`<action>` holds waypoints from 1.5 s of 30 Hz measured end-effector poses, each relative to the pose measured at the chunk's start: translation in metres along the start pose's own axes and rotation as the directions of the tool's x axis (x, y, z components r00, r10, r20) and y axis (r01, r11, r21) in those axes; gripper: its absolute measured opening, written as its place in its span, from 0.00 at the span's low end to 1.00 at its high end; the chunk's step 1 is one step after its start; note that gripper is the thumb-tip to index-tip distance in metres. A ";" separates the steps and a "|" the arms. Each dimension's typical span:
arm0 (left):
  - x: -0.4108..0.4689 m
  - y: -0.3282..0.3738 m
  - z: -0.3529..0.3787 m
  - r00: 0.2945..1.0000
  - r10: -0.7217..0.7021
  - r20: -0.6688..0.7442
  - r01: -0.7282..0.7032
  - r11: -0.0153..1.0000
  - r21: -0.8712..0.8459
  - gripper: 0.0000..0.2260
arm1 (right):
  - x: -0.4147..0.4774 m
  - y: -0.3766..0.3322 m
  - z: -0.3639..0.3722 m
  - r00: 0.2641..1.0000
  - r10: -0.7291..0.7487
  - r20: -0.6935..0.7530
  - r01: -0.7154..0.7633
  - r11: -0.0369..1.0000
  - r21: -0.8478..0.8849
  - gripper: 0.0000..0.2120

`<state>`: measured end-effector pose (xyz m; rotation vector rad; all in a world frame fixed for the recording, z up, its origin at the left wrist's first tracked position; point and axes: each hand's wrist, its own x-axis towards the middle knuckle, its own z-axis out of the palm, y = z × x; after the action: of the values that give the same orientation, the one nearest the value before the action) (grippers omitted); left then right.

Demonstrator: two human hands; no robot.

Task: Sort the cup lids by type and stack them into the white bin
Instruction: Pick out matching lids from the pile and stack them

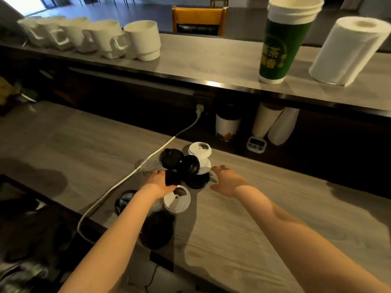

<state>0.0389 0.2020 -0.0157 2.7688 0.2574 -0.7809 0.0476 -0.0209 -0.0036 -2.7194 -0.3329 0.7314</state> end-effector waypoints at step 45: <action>-0.051 0.057 -0.013 0.967 0.072 -0.244 -0.253 0.189 -0.949 0.17 | -0.066 0.019 -0.040 0.885 0.009 -0.465 0.409 0.459 0.788 0.37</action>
<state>0.0159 0.1459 0.0328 1.5045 0.3203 -0.1511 0.0149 -0.0671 0.0523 -1.6905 -0.1139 0.1260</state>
